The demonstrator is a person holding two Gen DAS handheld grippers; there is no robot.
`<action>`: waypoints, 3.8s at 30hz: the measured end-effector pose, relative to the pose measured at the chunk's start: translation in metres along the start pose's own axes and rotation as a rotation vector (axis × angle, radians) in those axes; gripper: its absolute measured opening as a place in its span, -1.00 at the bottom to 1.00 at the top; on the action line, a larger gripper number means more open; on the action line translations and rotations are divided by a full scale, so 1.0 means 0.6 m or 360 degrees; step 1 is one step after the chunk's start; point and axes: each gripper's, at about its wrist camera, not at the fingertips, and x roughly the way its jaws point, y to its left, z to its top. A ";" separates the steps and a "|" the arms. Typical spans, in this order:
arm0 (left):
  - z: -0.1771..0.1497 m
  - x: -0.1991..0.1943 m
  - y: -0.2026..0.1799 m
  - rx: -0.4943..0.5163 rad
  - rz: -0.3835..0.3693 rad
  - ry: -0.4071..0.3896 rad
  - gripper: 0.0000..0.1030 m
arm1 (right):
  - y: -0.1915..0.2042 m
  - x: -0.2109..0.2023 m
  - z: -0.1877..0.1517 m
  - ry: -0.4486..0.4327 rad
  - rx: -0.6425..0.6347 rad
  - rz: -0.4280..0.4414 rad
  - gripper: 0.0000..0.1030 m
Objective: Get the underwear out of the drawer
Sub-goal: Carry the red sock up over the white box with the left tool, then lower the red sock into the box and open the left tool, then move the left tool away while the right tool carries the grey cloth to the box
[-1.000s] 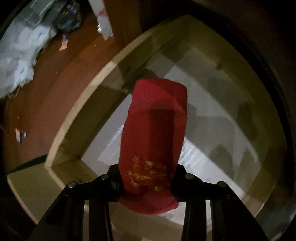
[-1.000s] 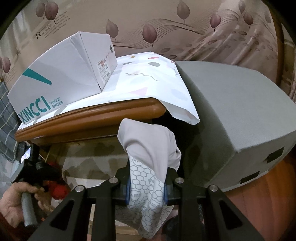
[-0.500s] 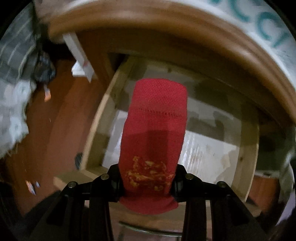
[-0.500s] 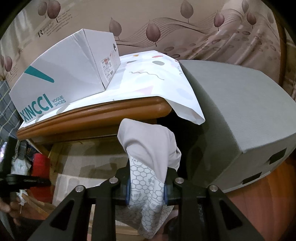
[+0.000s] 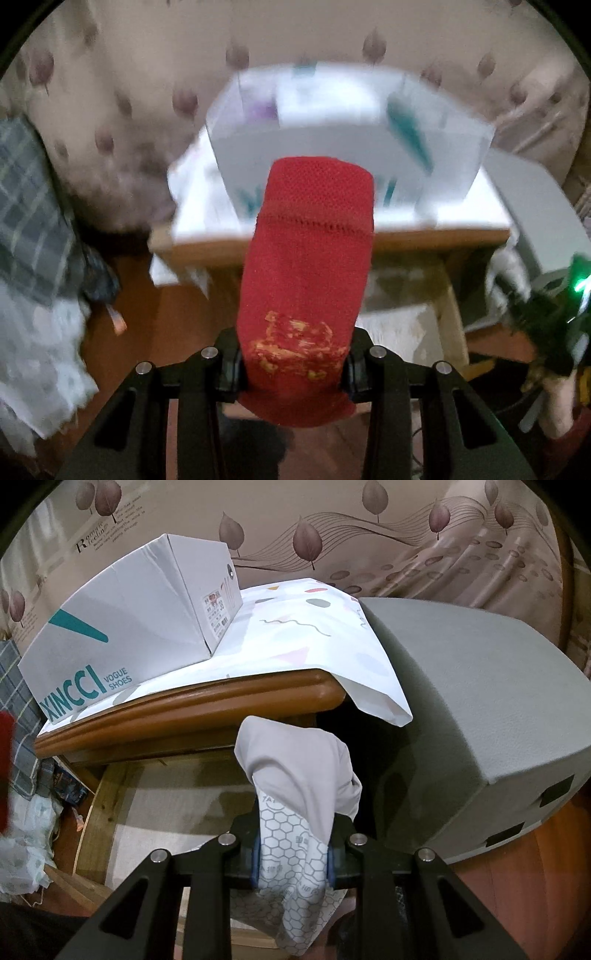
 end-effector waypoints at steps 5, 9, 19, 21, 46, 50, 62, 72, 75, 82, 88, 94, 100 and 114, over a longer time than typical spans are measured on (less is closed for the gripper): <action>0.102 -0.073 0.022 0.0007 0.0017 -0.0184 -0.30 | 0.003 -0.001 -0.001 -0.0003 -0.0007 0.0002 -0.53; 0.181 -0.086 0.032 0.0003 -0.0003 -0.0245 -0.30 | 0.003 -0.002 -0.002 -0.0006 -0.0008 0.0000 -0.53; 0.290 0.022 0.040 -0.0017 0.0003 -0.0129 -0.30 | 0.002 -0.004 -0.002 -0.0018 -0.0005 -0.0007 -0.53; 0.304 0.054 0.045 -0.0047 0.0004 -0.0087 -0.30 | 0.002 -0.004 -0.002 -0.0016 -0.0003 -0.0003 -0.53; 0.344 0.214 0.034 0.0023 0.0167 0.0076 -0.01 | 0.003 0.009 -0.001 0.0023 -0.0008 0.0010 -0.53; 0.343 0.211 0.033 0.0023 0.0210 0.0069 0.22 | 0.003 0.009 -0.001 0.0024 -0.0007 0.0011 -0.53; 0.344 0.177 0.029 -0.0015 0.0190 0.0034 0.64 | 0.004 0.007 -0.002 0.0020 -0.0014 0.0017 -0.53; 0.289 0.076 0.046 -0.0133 0.0197 -0.0182 0.67 | 0.007 0.003 -0.002 0.0005 -0.0020 0.0030 -0.53; 0.240 0.034 0.055 -0.0191 0.0199 -0.0272 0.70 | 0.009 0.002 -0.003 -0.0002 -0.0031 0.0026 -0.53; 0.096 0.014 0.081 -0.0282 0.0254 -0.0325 0.80 | 0.016 0.001 -0.006 0.0006 -0.0068 -0.0010 -0.53; -0.002 0.070 0.091 -0.0342 0.0393 -0.0280 0.80 | 0.028 -0.012 -0.008 -0.0030 -0.0155 -0.0038 -0.53; -0.058 0.124 0.087 -0.0389 0.0476 -0.0282 0.80 | 0.043 -0.052 0.002 -0.0066 -0.0196 0.0012 -0.53; -0.084 0.139 0.108 -0.0456 0.0503 -0.0271 0.80 | 0.056 -0.110 0.050 -0.0105 -0.0220 0.0065 -0.53; -0.094 0.132 0.149 -0.0562 0.0500 -0.0244 0.80 | 0.181 -0.178 0.275 -0.0349 -0.0468 0.0184 -0.52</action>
